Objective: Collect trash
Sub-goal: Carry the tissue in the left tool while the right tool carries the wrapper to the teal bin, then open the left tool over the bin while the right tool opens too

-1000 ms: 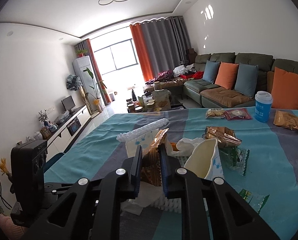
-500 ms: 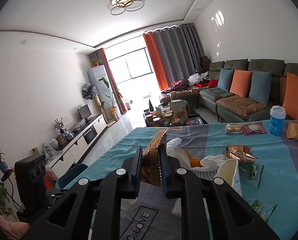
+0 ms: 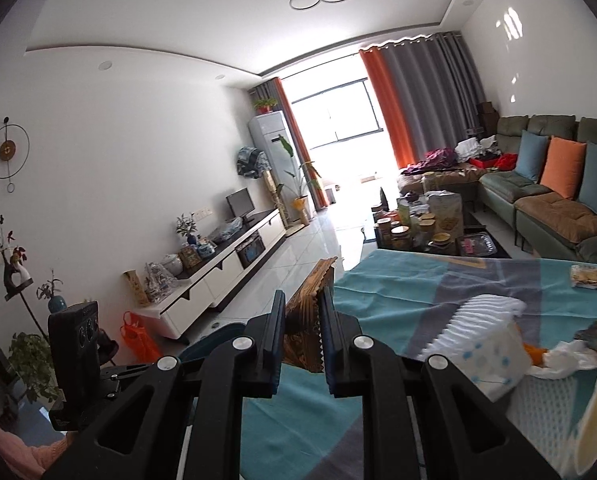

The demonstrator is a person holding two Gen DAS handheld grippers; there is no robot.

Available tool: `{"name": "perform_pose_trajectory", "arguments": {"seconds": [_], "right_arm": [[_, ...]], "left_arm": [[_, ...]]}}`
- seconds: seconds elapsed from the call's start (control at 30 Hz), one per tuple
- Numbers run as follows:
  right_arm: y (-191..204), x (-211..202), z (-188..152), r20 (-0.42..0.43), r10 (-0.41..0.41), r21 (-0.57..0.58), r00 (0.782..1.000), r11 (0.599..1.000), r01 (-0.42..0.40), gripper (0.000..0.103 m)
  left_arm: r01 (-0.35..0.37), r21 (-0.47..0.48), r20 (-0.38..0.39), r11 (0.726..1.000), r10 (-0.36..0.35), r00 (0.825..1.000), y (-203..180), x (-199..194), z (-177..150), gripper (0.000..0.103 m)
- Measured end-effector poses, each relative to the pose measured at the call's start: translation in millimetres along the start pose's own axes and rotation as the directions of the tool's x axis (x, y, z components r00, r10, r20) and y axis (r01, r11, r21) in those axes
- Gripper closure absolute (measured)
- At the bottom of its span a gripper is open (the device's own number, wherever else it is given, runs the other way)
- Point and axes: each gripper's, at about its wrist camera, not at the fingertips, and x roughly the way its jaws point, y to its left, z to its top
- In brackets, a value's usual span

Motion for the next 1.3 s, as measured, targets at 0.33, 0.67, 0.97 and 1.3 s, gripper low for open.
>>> {"name": "perform_pose_trajectory", "arguments": {"seconds": [0.33, 0.67, 0.97, 1.3], "right_arm": [[59, 99, 1, -0.108, 0.172, -0.022, 0.979, 0.984, -0.176, 0.088], [94, 174, -22, -0.277, 0.204, -0.03, 0.939, 0.975, -0.221, 0.088], [107, 220, -51, -0.44, 0.147, -0.059, 0.886, 0.98, -0.191, 0.086], [111, 238, -61, -0.508, 0.117, -0.063, 0.853, 0.983, -0.172, 0.069]], "left_arm": [[-0.229, -0.128, -0.018, 0.965, 0.228, 0.973, 118, -24, 3, 0.09], [-0.315, -0.177, -0.116, 0.933, 0.298, 0.948, 195, -11, -7, 0.089], [-0.351, -0.175, -0.198, 0.92, 0.317, 0.928, 197, 28, -25, 0.087], [-0.379, -0.206, -0.211, 0.902, 0.337, 0.918, 201, 53, -27, 0.065]]}}
